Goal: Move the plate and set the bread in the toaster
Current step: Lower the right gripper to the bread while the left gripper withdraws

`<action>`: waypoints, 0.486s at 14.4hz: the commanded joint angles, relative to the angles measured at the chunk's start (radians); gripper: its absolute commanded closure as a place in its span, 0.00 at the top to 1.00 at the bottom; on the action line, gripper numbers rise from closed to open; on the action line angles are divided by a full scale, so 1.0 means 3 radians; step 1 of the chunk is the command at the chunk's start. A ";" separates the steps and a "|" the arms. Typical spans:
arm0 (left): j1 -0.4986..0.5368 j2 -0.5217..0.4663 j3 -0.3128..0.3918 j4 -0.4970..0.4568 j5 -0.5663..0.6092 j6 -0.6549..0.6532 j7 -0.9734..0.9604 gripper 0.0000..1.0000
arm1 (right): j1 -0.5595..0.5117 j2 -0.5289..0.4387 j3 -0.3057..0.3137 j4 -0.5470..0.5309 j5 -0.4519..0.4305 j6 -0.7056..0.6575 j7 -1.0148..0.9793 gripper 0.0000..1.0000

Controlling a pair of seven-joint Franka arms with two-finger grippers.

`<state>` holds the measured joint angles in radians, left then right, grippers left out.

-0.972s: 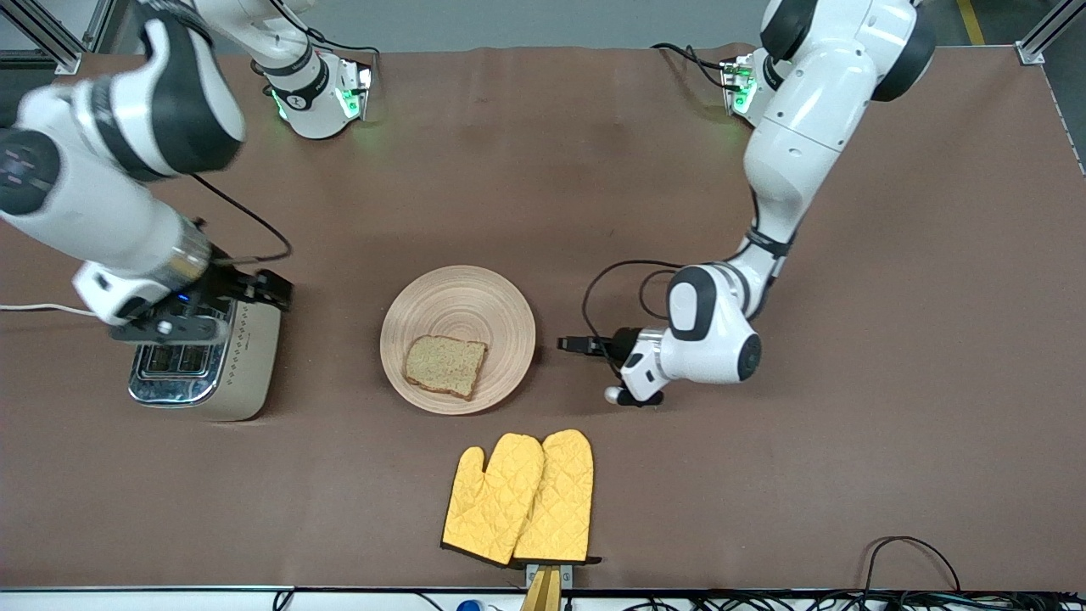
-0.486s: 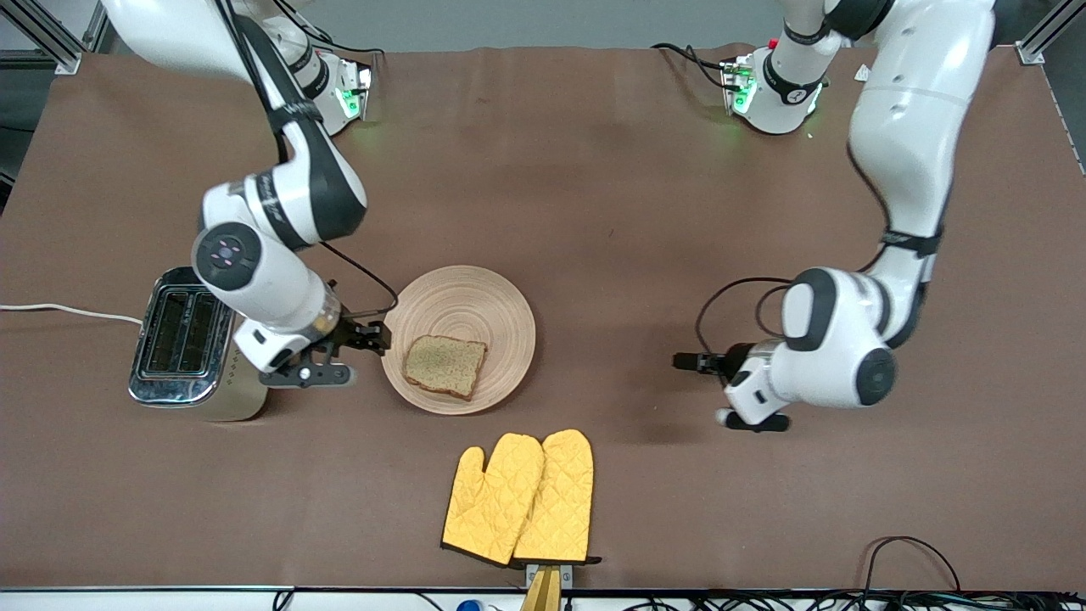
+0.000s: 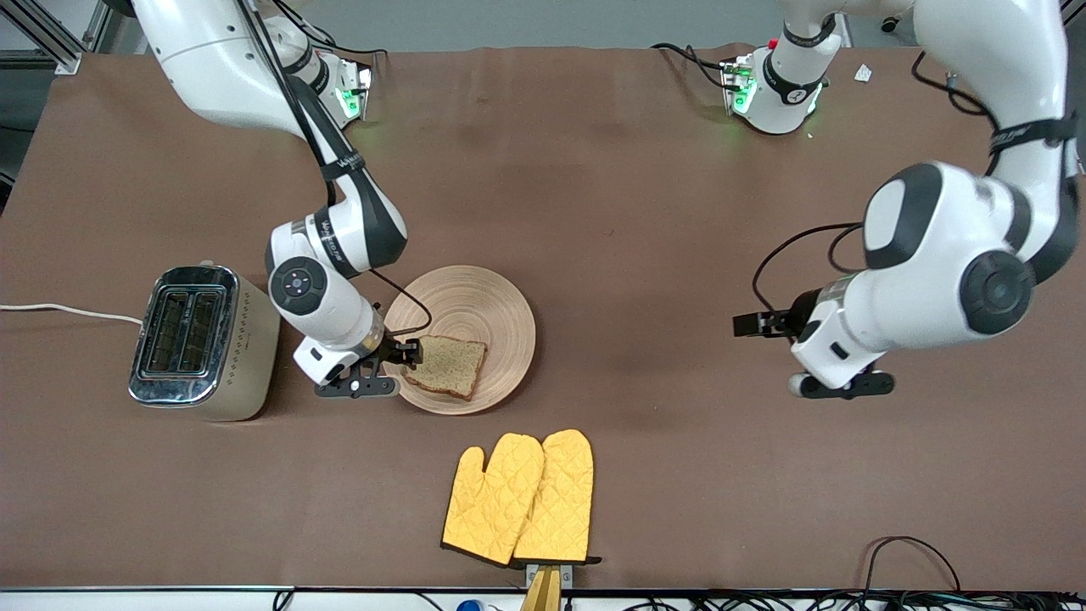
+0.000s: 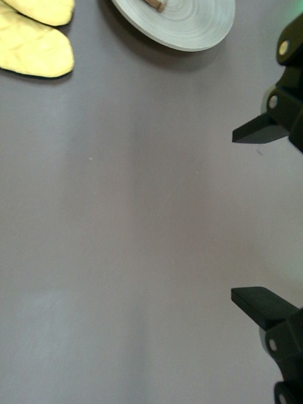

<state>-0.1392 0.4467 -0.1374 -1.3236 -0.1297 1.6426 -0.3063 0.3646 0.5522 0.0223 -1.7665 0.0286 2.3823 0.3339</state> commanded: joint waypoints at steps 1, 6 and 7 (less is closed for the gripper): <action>0.0096 -0.0281 0.0003 0.0040 0.0374 -0.0111 -0.0027 1.00 | 0.0103 -0.0020 -0.0033 -0.0125 0.0079 0.0102 0.0145 0.70; 0.0367 -0.0655 -0.0043 0.0045 0.0550 -0.0412 -0.0002 1.00 | 0.0140 0.0097 -0.0033 -0.0166 0.0079 0.0332 0.0232 0.66; 0.0367 -0.0732 -0.0023 0.0045 0.0555 -0.0454 0.0009 1.00 | 0.0129 0.0113 -0.0033 -0.0166 0.0079 0.0368 0.0232 0.66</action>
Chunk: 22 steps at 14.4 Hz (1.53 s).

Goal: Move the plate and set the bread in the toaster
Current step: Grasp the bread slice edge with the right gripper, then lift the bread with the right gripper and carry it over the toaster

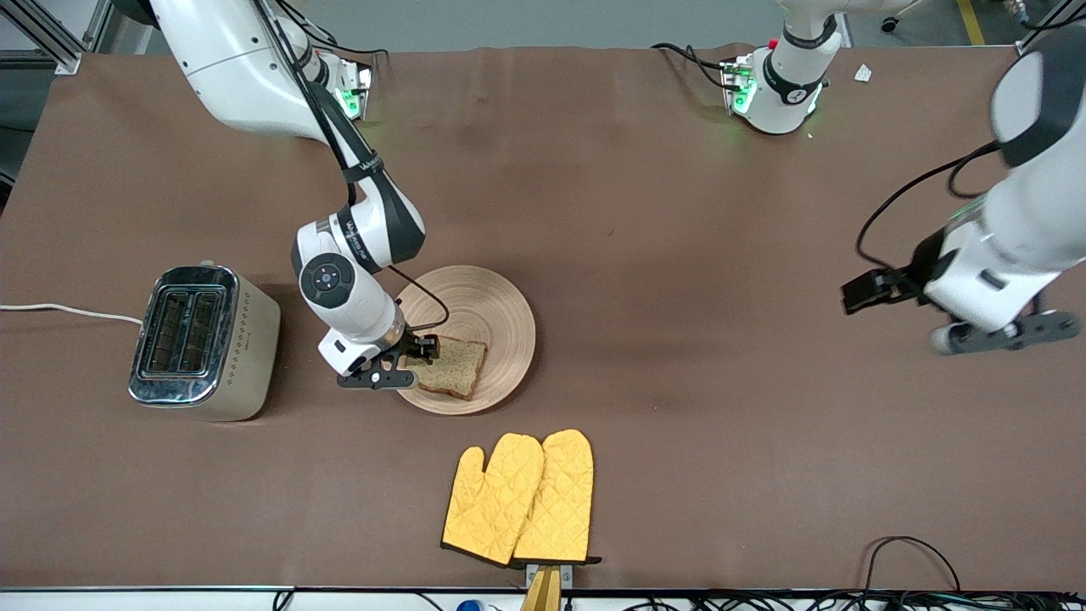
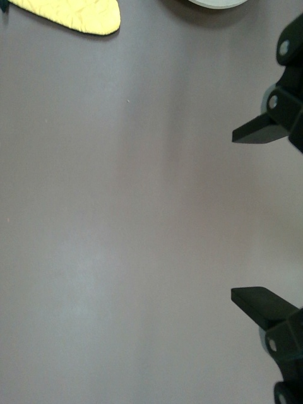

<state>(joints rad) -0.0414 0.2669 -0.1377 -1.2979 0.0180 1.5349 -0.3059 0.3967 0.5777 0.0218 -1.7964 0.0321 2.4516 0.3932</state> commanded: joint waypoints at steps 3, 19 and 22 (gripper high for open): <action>0.0229 -0.0245 -0.0047 -0.0056 0.0052 -0.0115 0.0256 1.00 | 0.0007 0.0053 -0.0032 -0.0066 0.0067 0.0168 0.0034 0.66; -0.0292 -0.0307 0.0561 -0.0097 0.0017 -0.0141 0.0575 1.00 | 0.0079 -0.0467 -0.0159 0.0148 -0.0025 -0.0653 0.0137 0.00; -0.0281 -0.0307 0.0561 -0.0102 -0.0065 -0.0146 0.0560 1.00 | 0.0068 -0.0662 -0.0312 0.0586 -0.0402 -0.1638 0.0131 0.00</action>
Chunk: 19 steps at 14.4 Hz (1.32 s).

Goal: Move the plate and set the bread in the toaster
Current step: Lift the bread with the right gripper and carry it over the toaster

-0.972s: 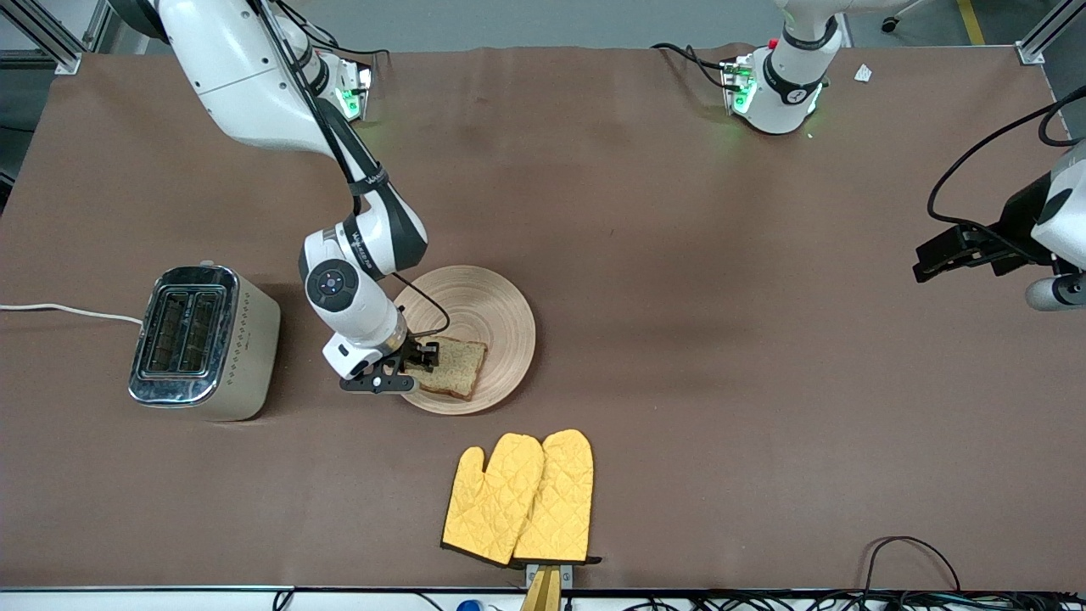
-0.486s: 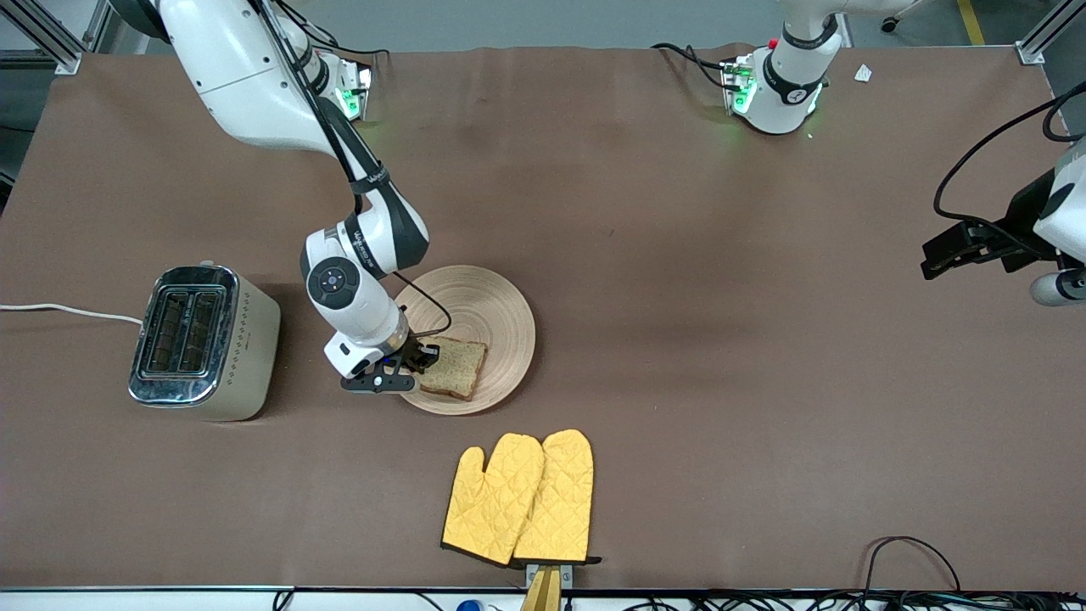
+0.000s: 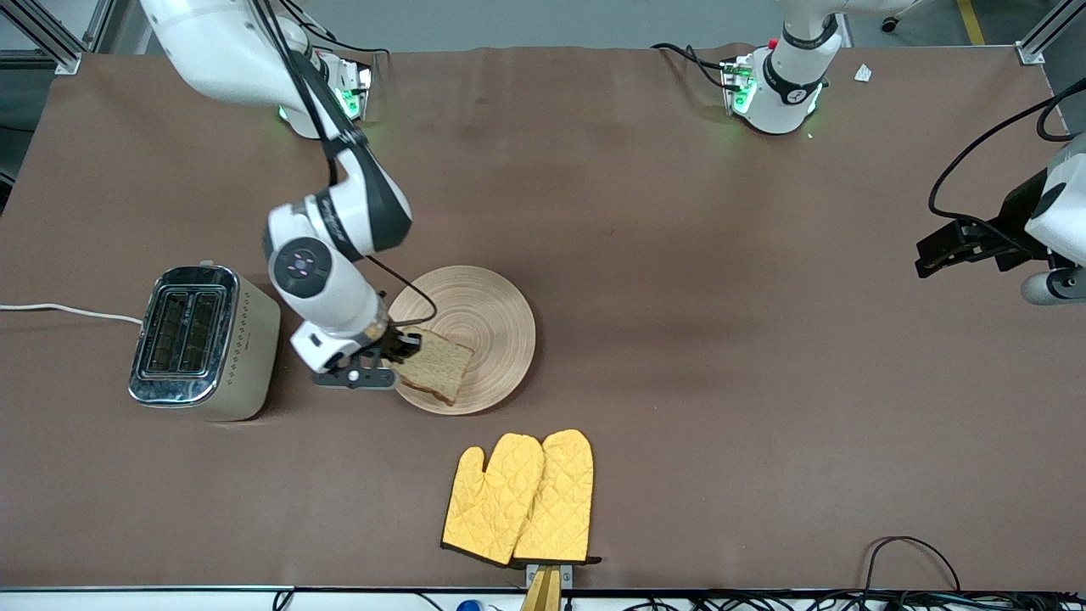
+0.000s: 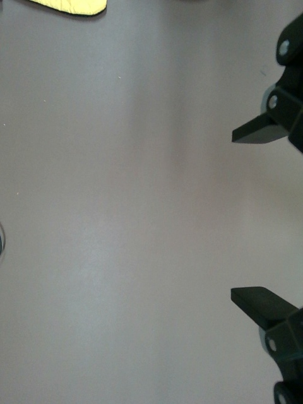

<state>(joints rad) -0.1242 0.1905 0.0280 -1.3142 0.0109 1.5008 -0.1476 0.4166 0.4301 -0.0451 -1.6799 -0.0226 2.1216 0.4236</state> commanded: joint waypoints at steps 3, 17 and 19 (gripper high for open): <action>-0.0010 -0.0022 0.0009 -0.0042 -0.0041 -0.0038 0.0027 1.00 | -0.0028 -0.0166 -0.0167 0.0711 -0.0858 -0.1512 -0.0061 0.00; 0.0000 0.0050 -0.0027 -0.0006 -0.0047 -0.0038 0.0022 1.00 | -0.0402 -0.0069 -0.0187 0.0614 -0.2507 -0.2235 -0.1069 0.01; -0.0005 0.0045 -0.0027 -0.0006 -0.0042 -0.0038 0.0022 1.00 | -0.0402 0.0013 -0.0187 0.0614 -0.2532 -0.2225 -0.1039 0.01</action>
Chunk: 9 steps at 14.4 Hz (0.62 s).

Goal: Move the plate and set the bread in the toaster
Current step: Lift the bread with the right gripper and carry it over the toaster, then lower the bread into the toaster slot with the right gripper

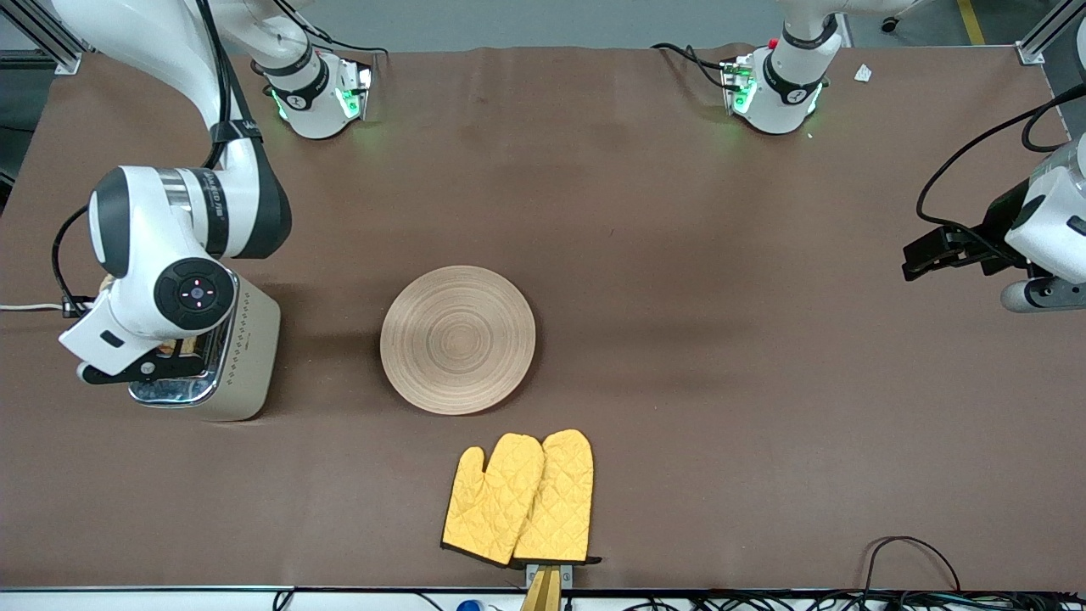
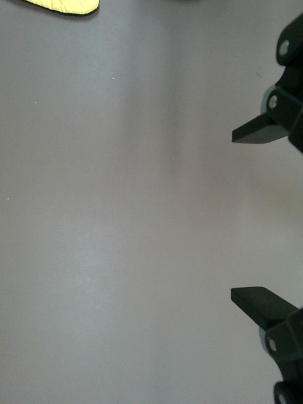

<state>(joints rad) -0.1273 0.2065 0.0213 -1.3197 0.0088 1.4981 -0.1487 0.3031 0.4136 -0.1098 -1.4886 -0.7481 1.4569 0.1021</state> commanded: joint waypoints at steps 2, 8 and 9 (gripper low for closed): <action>0.0005 -0.0008 -0.0004 0.0017 -0.0034 -0.0029 0.0030 1.00 | -0.0018 0.0119 0.0033 -0.0034 -0.0185 -0.0024 0.0139 0.01; -0.0015 -0.0008 -0.0004 0.0017 -0.0034 -0.0029 0.0030 1.00 | 0.0023 0.0293 0.0033 -0.0034 -0.0283 -0.0019 0.0426 0.01; -0.0015 -0.0008 -0.0004 0.0012 -0.0034 -0.0029 0.0030 1.00 | 0.0023 0.0324 0.0033 -0.0034 -0.0283 -0.0019 0.0487 0.01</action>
<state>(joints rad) -0.1314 0.2066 0.0204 -1.3196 0.0088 1.4981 -0.1483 0.3072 0.5021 -0.1062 -1.4892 -0.8034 1.4571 0.2030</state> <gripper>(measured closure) 0.000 0.934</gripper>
